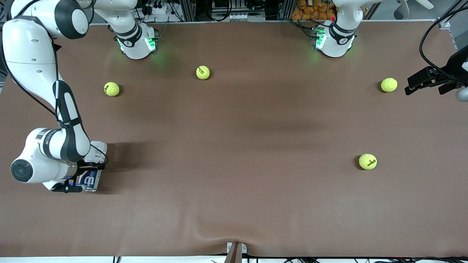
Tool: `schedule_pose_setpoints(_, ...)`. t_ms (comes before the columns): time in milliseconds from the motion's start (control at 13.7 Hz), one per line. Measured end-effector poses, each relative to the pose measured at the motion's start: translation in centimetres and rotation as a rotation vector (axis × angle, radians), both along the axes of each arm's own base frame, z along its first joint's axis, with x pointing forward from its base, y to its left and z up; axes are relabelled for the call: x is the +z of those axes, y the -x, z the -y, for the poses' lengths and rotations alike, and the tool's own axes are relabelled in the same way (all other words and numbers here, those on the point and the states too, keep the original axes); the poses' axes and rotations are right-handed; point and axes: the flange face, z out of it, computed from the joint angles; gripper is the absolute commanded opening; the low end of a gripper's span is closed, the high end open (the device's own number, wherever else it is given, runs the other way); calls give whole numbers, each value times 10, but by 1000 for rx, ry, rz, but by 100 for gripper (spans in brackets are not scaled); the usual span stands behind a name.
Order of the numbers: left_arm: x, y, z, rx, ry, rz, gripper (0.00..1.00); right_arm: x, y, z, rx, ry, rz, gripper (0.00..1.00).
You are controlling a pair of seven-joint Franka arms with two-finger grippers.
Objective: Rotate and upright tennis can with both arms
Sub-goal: 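Lift and carry the can with the right gripper toward the table middle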
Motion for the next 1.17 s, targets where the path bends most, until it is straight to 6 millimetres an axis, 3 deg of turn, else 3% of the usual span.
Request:
schedule_pose_setpoints(219, -6, -4, -1, 0, 2, -6, 100, 38, -18, -19, 107, 4, 50, 72)
schedule_pose_setpoints(438, -11, -9, 1, -3, 5, -4, 100, 78, -33, -73, 240, -10, 78, 71)
schedule_pose_setpoints(657, -13, -10, 3, -7, 6, -4, 100, 89, -34, -176, 405, -25, 97, 71)
schedule_pose_setpoints(876, -13, -11, 4, -9, 6, -4, 100, 101, -20, -285, 588, -44, 121, 71)
schedule_pose_setpoints(1167, -13, -11, 4, -10, 6, -5, 100, 114, 14, -397, 878, -136, 143, 72)
